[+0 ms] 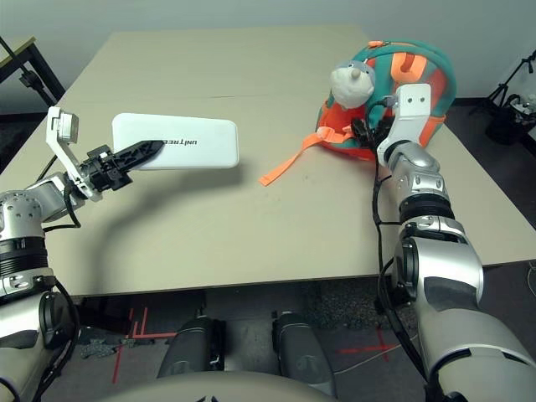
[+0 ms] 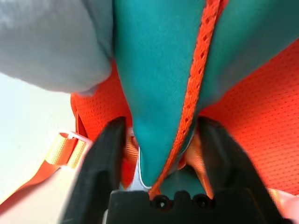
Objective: Put the pencil case into the backpack and zip it.
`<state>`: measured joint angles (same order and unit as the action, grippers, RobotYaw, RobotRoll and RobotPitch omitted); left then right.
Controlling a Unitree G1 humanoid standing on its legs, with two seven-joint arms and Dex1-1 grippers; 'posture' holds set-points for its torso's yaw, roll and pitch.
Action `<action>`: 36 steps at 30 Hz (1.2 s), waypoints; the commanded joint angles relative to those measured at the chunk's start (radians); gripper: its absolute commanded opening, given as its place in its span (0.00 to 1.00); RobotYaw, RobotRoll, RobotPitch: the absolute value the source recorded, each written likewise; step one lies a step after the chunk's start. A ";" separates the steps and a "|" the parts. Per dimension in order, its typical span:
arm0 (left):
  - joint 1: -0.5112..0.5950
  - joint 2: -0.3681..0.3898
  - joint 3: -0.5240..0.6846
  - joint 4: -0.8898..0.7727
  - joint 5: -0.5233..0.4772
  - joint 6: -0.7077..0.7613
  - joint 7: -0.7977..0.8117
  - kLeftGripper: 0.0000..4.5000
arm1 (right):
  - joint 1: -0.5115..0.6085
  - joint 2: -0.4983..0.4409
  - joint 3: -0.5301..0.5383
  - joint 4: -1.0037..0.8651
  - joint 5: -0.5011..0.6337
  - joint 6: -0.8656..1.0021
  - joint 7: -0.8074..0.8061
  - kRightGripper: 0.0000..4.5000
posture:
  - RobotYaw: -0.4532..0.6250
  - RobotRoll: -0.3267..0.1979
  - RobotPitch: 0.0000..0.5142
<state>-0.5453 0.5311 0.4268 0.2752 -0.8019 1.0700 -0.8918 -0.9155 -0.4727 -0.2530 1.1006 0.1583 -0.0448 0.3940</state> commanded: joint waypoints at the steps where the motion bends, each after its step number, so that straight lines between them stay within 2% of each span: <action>1: -0.009 0.017 0.008 -0.024 -0.028 0.000 0.005 0.31 | -0.014 -0.003 -0.014 0.018 0.011 -0.023 0.009 0.39 | 0.38 0.62 0.06; 3: -0.013 0.017 0.002 -0.018 -0.027 -0.004 0.005 0.31 | -0.010 -0.006 -0.016 0.011 0.018 -0.027 0.018 0.23 | 0.38 0.62 0.06; 5: -0.015 0.017 -0.003 -0.013 -0.025 -0.008 0.003 0.31 | -0.006 -0.007 -0.019 0.004 0.024 -0.026 0.026 0.11 | 0.38 0.62 0.06; 7: -0.025 0.014 -0.007 0.003 -0.015 -0.026 0.005 0.31 | 0.002 -0.006 -0.013 -0.013 0.031 -0.017 0.065 0.05 | 0.37 0.62 0.06; 13: -0.062 0.030 -0.007 0.084 0.021 -0.105 0.013 0.31 | 0.036 0.008 0.001 -0.132 0.064 -0.008 0.201 0.05 | 0.36 0.62 0.08; 18: -0.079 0.045 -0.017 0.113 0.023 -0.121 0.008 0.31 | 0.106 0.010 0.024 -0.346 0.101 0.028 0.297 0.05 | 0.35 0.62 0.10; 36: -0.119 0.063 -0.071 0.193 0.050 -0.157 -0.035 0.31 | 0.320 0.052 0.057 -1.049 0.256 0.364 0.304 0.05 | 0.31 0.62 0.12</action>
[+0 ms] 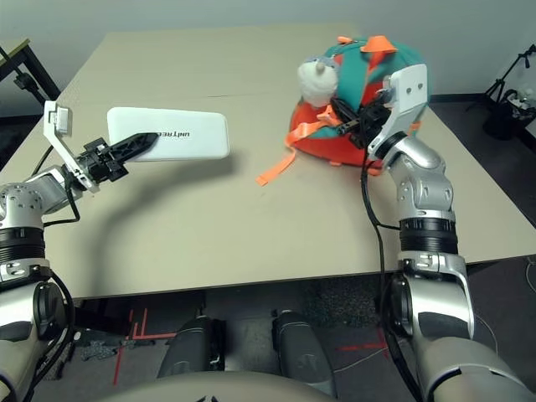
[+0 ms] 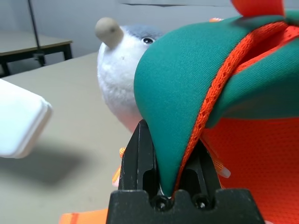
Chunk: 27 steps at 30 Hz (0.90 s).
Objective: Put the pencil case into the backpack and zip it.
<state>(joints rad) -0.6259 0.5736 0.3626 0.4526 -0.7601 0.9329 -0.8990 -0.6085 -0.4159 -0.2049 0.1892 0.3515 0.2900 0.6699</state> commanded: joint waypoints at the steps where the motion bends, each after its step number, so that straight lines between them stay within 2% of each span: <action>1: -0.042 0.023 -0.008 0.022 0.011 -0.023 -0.032 0.31 | 0.030 -0.007 0.010 -0.168 0.075 0.047 0.033 0.05 | 0.30 0.62 0.11; 9: -0.097 0.089 -0.039 0.060 0.054 -0.063 -0.096 0.31 | 0.152 -0.037 0.006 -0.393 0.177 0.208 0.035 0.05 | 0.29 0.62 0.13; 16: -0.142 0.087 -0.051 0.002 0.058 -0.117 -0.112 0.31 | 0.229 -0.019 0.020 -0.511 0.253 0.297 0.017 0.05 | 0.30 0.62 0.14; 27: -0.168 0.092 -0.085 -0.100 0.058 -0.124 -0.127 0.31 | 0.232 -0.060 -0.005 -0.597 0.384 0.398 0.034 0.05 | 0.30 0.62 0.12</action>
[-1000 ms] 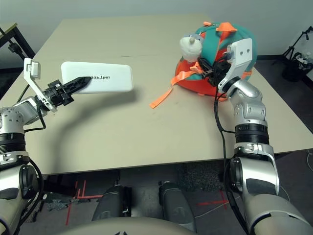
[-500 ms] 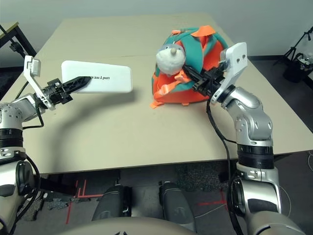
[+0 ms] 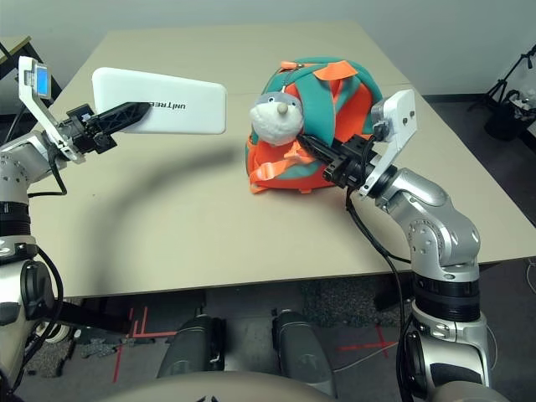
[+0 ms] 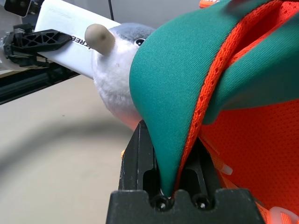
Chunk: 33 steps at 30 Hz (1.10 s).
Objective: Put the pencil case into the backpack and zip it.
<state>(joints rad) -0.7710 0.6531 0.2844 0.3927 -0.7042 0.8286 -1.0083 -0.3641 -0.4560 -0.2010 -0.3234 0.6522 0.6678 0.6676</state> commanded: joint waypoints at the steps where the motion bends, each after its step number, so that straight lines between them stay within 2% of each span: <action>1: -0.024 0.013 -0.005 -0.041 0.001 -0.022 -0.020 0.31 | -0.003 -0.032 -0.004 -0.092 0.095 0.031 0.052 0.05 | 0.30 0.62 0.12; 6: -0.010 0.023 0.010 -0.027 0.003 -0.068 -0.063 0.31 | 0.066 -0.078 0.043 -0.106 0.128 0.069 0.109 0.05 | 0.30 0.62 0.12; 9: 0.025 0.024 0.013 -0.072 -0.024 -0.110 -0.149 0.31 | 0.087 -0.090 0.055 -0.102 0.129 0.068 0.120 0.05 | 0.31 0.62 0.12; 16: 0.093 0.102 -0.021 -0.200 -0.028 -0.071 -0.243 0.31 | 0.111 -0.116 0.079 -0.053 0.087 0.032 0.154 0.05 | 0.32 0.62 0.12; 20: 0.110 0.146 -0.053 -0.221 0.011 -0.095 -0.263 0.31 | 0.116 -0.123 0.084 -0.036 0.080 0.018 0.166 0.05 | 0.33 0.62 0.11; 26: 0.061 0.100 -0.118 -0.172 0.066 -0.177 -0.257 0.31 | 0.118 -0.118 0.095 -0.020 0.078 0.005 0.175 0.05 | 0.32 0.62 0.10; 29: -0.006 0.057 -0.146 -0.113 0.086 -0.213 -0.263 0.31 | 0.120 -0.115 0.095 -0.019 0.081 0.004 0.176 0.05 | 0.32 0.62 0.10; 33: -0.147 -0.002 -0.214 0.034 0.152 -0.282 -0.304 0.31 | 0.123 -0.107 0.098 -0.021 0.077 -0.006 0.171 0.05 | 0.31 0.62 0.10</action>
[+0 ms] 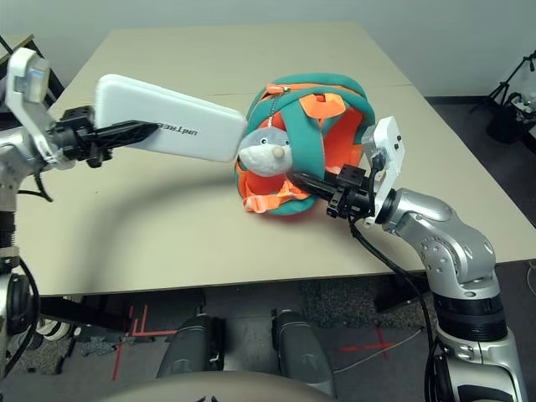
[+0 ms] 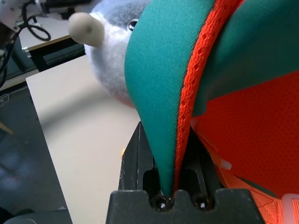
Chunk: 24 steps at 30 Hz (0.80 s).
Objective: Put the pencil case into the backpack and zip it.
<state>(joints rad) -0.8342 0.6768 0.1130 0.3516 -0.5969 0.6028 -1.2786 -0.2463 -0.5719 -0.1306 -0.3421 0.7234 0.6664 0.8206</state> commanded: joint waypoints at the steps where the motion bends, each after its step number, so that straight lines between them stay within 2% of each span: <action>1: -0.107 -0.038 -0.052 0.103 0.054 -0.067 -0.046 0.31 | 0.004 0.011 0.028 -0.004 0.006 -0.006 0.015 0.05 | 0.30 0.62 0.10; 5: -0.207 -0.115 -0.100 0.181 0.089 -0.100 -0.082 0.31 | 0.005 0.021 0.031 -0.019 0.010 -0.005 0.003 0.05 | 0.28 0.62 0.09; 12: -0.279 -0.197 -0.147 0.246 0.138 -0.128 -0.133 0.31 | 0.001 0.026 0.031 -0.026 0.009 -0.004 -0.008 0.05 | 0.27 0.62 0.08; 18: -0.283 -0.276 -0.190 0.259 0.181 -0.120 -0.121 0.31 | -0.004 0.031 0.038 -0.033 0.010 -0.001 -0.017 0.05 | 0.27 0.62 0.09; 24: -0.263 -0.315 -0.222 0.270 0.227 -0.142 -0.134 0.31 | -0.012 0.040 0.047 -0.039 0.009 0.006 -0.027 0.05 | 0.26 0.62 0.09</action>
<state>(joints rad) -1.0916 0.3870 -0.0779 0.6273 -0.3745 0.4611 -1.3727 -0.2447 -0.5385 -0.1104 -0.3524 0.7226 0.6644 0.7926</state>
